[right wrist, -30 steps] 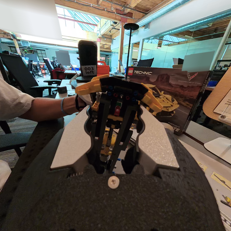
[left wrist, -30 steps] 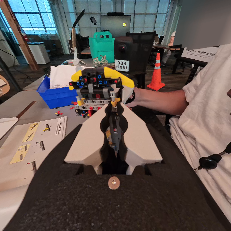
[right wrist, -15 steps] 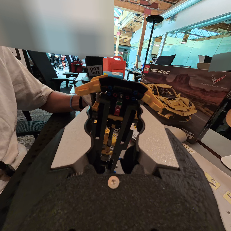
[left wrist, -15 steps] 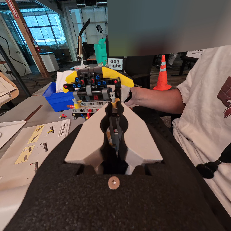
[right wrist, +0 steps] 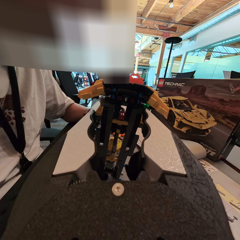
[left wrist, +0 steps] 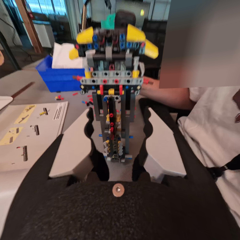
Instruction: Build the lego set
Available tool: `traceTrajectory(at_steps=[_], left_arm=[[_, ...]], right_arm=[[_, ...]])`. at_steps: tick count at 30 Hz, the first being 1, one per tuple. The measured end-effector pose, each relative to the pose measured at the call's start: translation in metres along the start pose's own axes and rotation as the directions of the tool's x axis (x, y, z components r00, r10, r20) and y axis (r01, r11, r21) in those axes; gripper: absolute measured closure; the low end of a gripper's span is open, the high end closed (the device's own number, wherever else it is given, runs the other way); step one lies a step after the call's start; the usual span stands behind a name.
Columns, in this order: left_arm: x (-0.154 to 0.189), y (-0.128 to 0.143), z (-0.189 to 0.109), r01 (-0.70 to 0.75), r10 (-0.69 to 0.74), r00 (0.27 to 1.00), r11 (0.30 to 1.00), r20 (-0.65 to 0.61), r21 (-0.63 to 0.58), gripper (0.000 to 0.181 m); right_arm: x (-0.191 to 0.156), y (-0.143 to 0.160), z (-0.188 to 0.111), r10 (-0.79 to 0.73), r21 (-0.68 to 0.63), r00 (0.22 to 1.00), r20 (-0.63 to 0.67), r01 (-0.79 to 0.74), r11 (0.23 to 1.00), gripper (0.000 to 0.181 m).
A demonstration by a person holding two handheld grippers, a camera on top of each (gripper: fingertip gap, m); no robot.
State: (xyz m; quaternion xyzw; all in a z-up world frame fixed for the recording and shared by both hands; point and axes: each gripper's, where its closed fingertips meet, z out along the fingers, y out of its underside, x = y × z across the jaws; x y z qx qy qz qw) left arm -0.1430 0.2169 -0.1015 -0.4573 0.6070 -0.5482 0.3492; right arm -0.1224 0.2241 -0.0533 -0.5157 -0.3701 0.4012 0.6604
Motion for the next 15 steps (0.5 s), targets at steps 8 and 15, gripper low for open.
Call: traceTrajectory(at_steps=[8, 15], left_arm=[[-0.005, 0.030, 0.044, 0.053, -0.060, 0.997, 0.989, -0.043, -0.138, 0.099], [-0.014, 0.030, 0.052, 0.150, -0.149, 0.989, 0.979, 0.012, -0.136, 0.103]], right_arm=[[0.004, 0.002, -0.015, 0.037, 0.062, 0.999, 0.026, -0.039, 0.997, 0.109], [0.013, 0.004, -0.025, 0.085, 0.116, 0.996, 0.020, -0.086, 0.989, 0.109]])
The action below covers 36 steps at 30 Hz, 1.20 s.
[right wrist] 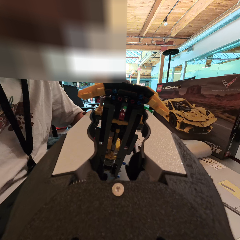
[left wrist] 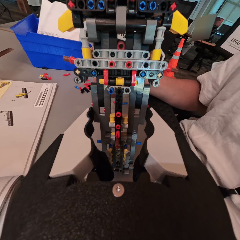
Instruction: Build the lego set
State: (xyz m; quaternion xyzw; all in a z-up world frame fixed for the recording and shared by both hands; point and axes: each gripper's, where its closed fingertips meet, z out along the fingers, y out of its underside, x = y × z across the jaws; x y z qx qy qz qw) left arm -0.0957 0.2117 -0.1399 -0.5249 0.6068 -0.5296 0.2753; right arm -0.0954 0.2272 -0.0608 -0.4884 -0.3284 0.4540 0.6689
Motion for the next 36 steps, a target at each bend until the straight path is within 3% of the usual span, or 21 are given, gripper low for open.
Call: traceTrajectory(at_steps=[9, 13, 18, 20, 24, 27, 31, 36], left_arm=[[-0.010, -0.006, -0.003, 0.129, -0.138, 0.987, 0.986, 0.087, 0.103, 0.104], [-0.015, -0.006, -0.007, 0.124, -0.148, 0.974, 0.982, 0.171, 0.143, 0.104], [-0.023, -0.004, -0.014, 0.099, -0.145, 0.956, 0.978, 0.257, 0.184, 0.104], [-0.027, 0.000, -0.016, 0.070, -0.117, 0.946, 0.984, 0.301, 0.162, 0.104], [-0.032, 0.008, -0.015, 0.058, -0.106, 0.933, 0.987, 0.345, 0.147, 0.104], [-0.037, 0.014, -0.012, 0.036, -0.073, 0.914, 0.994, 0.399, 0.100, 0.104], [-0.041, 0.020, -0.009, -0.033, 0.011, 0.868, 0.999, 0.497, 0.036, 0.104], [-0.041, 0.021, -0.008, -0.076, 0.074, 0.855, 0.997, 0.514, -0.017, 0.104]], right_arm=[[0.020, -0.004, 0.002, 0.036, 0.046, 0.998, -0.058, -0.033, 0.998, 0.112], [0.020, -0.002, 0.006, 0.092, 0.048, 0.995, -0.032, -0.091, 0.995, 0.120], [0.024, 0.001, 0.008, 0.103, 0.012, 0.989, -0.107, -0.102, 0.995, 0.113], [0.016, -0.002, 0.007, 0.102, -0.001, 0.989, -0.110, -0.103, 0.995, 0.113], [0.017, 0.012, 0.001, 0.068, -0.125, 0.964, -0.258, -0.103, 0.987, 0.111], [0.020, 0.031, -0.005, 0.146, -0.183, 0.915, -0.377, -0.228, 0.956, 0.121], [0.028, 0.039, -0.014, 0.259, -0.129, 0.833, -0.489, -0.363, 0.923, 0.141], [0.029, 0.039, -0.017, 0.327, -0.122, 0.816, -0.476, -0.429, 0.895, 0.146]])
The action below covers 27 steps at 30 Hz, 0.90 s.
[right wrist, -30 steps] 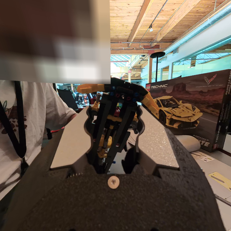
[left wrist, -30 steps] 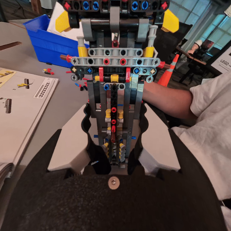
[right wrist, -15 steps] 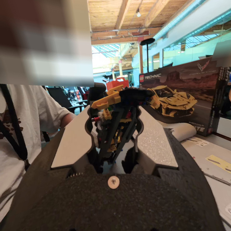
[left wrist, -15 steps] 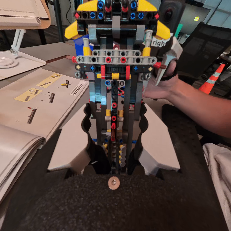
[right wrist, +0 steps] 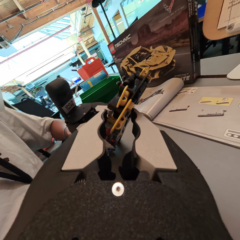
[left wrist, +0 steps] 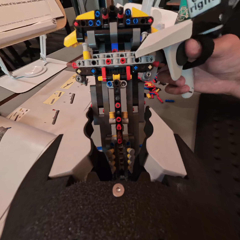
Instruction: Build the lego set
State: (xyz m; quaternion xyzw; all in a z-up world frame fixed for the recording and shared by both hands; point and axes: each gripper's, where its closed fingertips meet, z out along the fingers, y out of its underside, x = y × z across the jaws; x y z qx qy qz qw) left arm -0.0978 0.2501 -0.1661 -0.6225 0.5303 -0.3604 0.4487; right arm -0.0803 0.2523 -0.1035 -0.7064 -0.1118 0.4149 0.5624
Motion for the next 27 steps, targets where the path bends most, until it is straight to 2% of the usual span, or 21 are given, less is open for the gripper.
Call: traceTrajectory(at_steps=[2, 5, 9, 13, 15, 18, 19, 21, 23, 24, 25, 27], left_arm=[[0.001, -0.003, -0.005, -0.003, 0.004, 0.996, 1.000, -0.088, 0.013, 0.104], [-0.013, -0.011, -0.021, 0.146, -0.130, 0.954, 0.988, -0.269, 0.040, 0.108], [-0.031, -0.011, -0.034, 0.350, -0.319, 0.805, 0.936, -0.500, -0.033, 0.121], [-0.023, -0.014, -0.040, 0.440, -0.373, 0.642, 0.895, -0.670, -0.077, 0.139], [-0.019, -0.014, -0.038, 0.462, -0.387, 0.612, 0.883, -0.690, -0.086, 0.145], [-0.015, -0.017, -0.036, 0.481, -0.373, 0.587, 0.875, -0.718, -0.060, 0.173], [-0.014, -0.019, -0.037, 0.494, -0.378, 0.574, 0.867, -0.727, -0.061, 0.173], [-0.017, -0.018, -0.034, 0.512, -0.398, 0.583, 0.857, -0.708, -0.060, 0.175], [-0.021, -0.012, -0.029, 0.504, -0.408, 0.619, 0.862, -0.671, -0.059, 0.175], [-0.022, -0.008, -0.028, 0.502, -0.418, 0.629, 0.862, -0.656, -0.068, 0.175], [-0.024, -0.004, -0.025, 0.509, -0.440, 0.633, 0.857, -0.637, -0.087, 0.175], [-0.029, 0.000, -0.021, 0.540, -0.489, 0.625, 0.834, -0.608, -0.116, 0.175]], right_arm=[[0.000, -0.001, 0.001, -0.005, -0.018, 0.999, 0.038, 0.006, 1.000, 0.146], [0.000, -0.002, 0.004, -0.012, -0.058, 0.993, 0.116, 0.019, 0.998, 0.146], [-0.012, -0.007, 0.011, -0.014, -0.062, 0.953, 0.302, 0.035, 0.997, 0.146], [-0.016, -0.009, 0.026, 0.048, -0.127, 0.909, 0.415, 0.006, 0.992, 0.147], [-0.017, -0.011, 0.034, 0.068, -0.138, 0.898, 0.436, -0.007, 0.990, 0.146], [-0.021, -0.010, 0.040, 0.065, -0.138, 0.881, 0.469, 0.000, 0.990, 0.146], [-0.021, -0.010, 0.040, 0.051, -0.128, 0.879, 0.474, 0.012, 0.992, 0.146], [-0.009, -0.012, 0.037, -0.023, -0.091, 0.915, 0.402, 0.066, 0.994, 0.150], [0.006, -0.011, 0.029, -0.102, -0.074, 0.950, 0.296, 0.129, 0.989, 0.120], [0.017, -0.009, 0.022, -0.167, -0.088, 0.963, 0.211, 0.189, 0.978, 0.116], [0.027, -0.008, 0.013, -0.271, -0.107, 0.955, 0.117, 0.283, 0.953, 0.117], [0.028, -0.013, -0.004, -0.476, -0.149, 0.879, -0.027, 0.468, 0.871, 0.117]])
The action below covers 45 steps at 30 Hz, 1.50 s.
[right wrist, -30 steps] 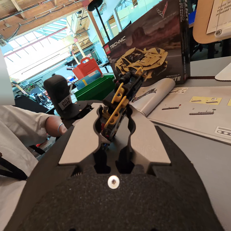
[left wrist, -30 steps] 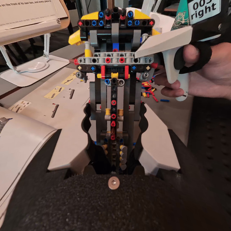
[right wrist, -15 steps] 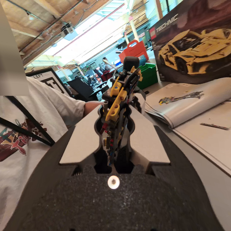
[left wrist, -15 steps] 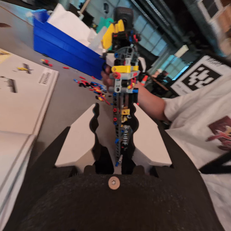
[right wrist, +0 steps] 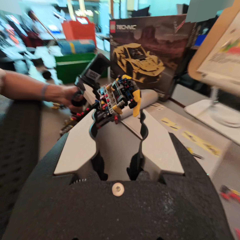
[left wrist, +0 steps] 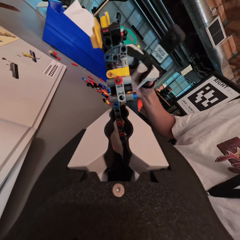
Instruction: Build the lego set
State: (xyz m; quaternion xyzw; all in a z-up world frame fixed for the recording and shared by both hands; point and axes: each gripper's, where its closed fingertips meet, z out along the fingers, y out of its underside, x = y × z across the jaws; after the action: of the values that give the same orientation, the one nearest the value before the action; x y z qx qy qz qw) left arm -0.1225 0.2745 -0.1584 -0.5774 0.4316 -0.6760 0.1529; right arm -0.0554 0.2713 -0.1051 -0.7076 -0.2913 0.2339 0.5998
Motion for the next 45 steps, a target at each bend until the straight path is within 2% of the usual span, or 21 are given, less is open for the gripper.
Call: traceTrajectory(at_steps=[3, 5, 6, 8, 10, 14, 25, 45], left_arm=[[-0.001, 0.001, 0.000, 0.018, -0.018, 1.000, 1.000, -0.002, -0.003, 0.175], [0.002, 0.003, 0.002, 0.016, -0.016, 1.000, 1.000, -0.013, -0.015, 0.175], [0.003, 0.004, 0.003, 0.013, -0.013, 1.000, 1.000, -0.014, -0.018, 0.175], [0.005, 0.006, 0.006, 0.009, -0.009, 1.000, 1.000, -0.005, -0.023, 0.175], [0.007, 0.006, 0.006, -0.001, 0.001, 1.000, 1.000, 0.005, -0.021, 0.175], [0.014, 0.007, 0.005, -0.037, 0.038, 0.999, 0.999, 0.013, -0.026, 0.175], [0.020, 0.008, 0.007, -0.073, 0.074, 0.997, 0.997, 0.028, -0.038, 0.175], [0.021, 0.010, 0.006, -0.066, 0.066, 0.998, 0.997, 0.010, -0.038, 0.173]], right_arm=[[-0.007, -0.002, -0.012, -0.236, -0.207, 0.946, -0.221, 0.191, 0.960, 0.122], [-0.011, -0.007, -0.011, -0.445, -0.322, 0.846, -0.294, 0.351, 0.879, 0.143], [-0.017, -0.003, -0.005, -0.496, -0.373, 0.828, -0.261, 0.388, 0.843, 0.141], [-0.027, 0.015, 0.008, -0.497, -0.481, 0.855, -0.152, 0.375, 0.792, 0.118], [-0.023, 0.018, 0.012, -0.568, -0.527, 0.812, -0.136, 0.426, 0.735, 0.120], [-0.023, 0.014, 0.018, -0.589, -0.542, 0.802, -0.103, 0.451, 0.709, 0.134], [-0.022, 0.013, 0.016, -0.622, -0.629, 0.781, -0.057, 0.456, 0.630, 0.141], [-0.019, 0.017, 0.019, -0.591, -0.630, 0.805, -0.046, 0.436, 0.643, 0.143]])
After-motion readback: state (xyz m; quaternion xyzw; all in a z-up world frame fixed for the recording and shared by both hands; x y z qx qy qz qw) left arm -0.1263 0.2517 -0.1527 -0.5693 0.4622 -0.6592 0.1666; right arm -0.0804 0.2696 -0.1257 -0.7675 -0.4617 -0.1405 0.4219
